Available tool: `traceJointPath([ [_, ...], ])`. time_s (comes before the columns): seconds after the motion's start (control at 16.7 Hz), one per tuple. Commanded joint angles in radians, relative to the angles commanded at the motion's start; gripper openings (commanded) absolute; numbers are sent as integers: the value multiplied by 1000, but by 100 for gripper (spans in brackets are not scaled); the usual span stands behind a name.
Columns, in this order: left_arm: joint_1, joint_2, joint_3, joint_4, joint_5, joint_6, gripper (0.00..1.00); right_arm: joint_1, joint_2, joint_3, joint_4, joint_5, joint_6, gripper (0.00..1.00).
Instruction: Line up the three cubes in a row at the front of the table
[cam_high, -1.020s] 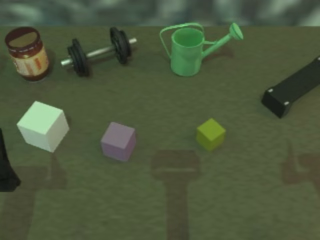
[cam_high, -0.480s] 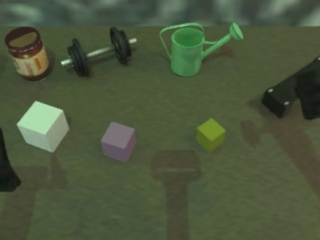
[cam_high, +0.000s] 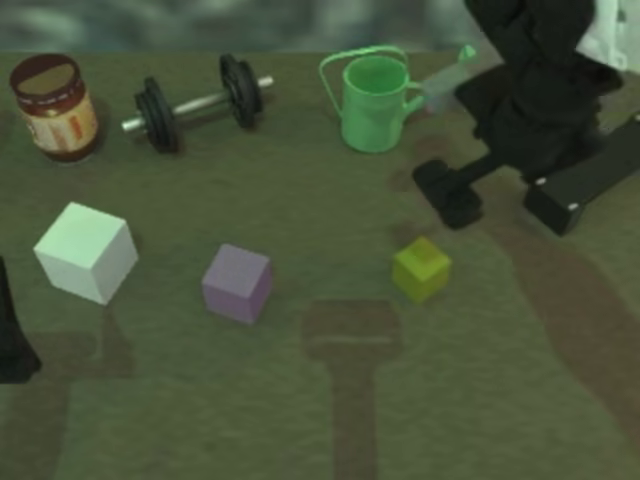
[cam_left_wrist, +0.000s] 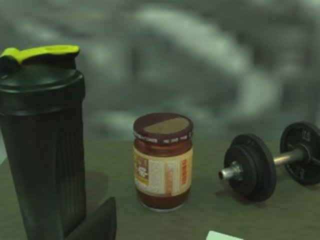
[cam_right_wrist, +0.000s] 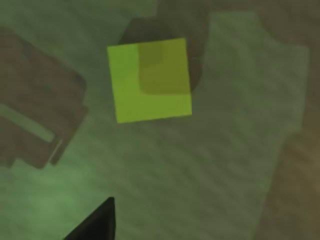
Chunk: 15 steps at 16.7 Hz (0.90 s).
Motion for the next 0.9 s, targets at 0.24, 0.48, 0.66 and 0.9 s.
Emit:
traceJointPath([
  [0.24, 0, 0, 0, 0, 0, 0, 100, 58, 251, 224, -124, 0, -15, 100],
  [0.48, 0, 0, 0, 0, 0, 0, 100, 84, 356, 328, -177, 1, -22, 100],
  [0.66, 0, 0, 0, 0, 0, 0, 100, 85, 359, 331, -178, 1, -22, 100],
  [0.9, 0, 0, 0, 0, 0, 0, 100, 81, 362, 314, -159, 1, -24, 100],
])
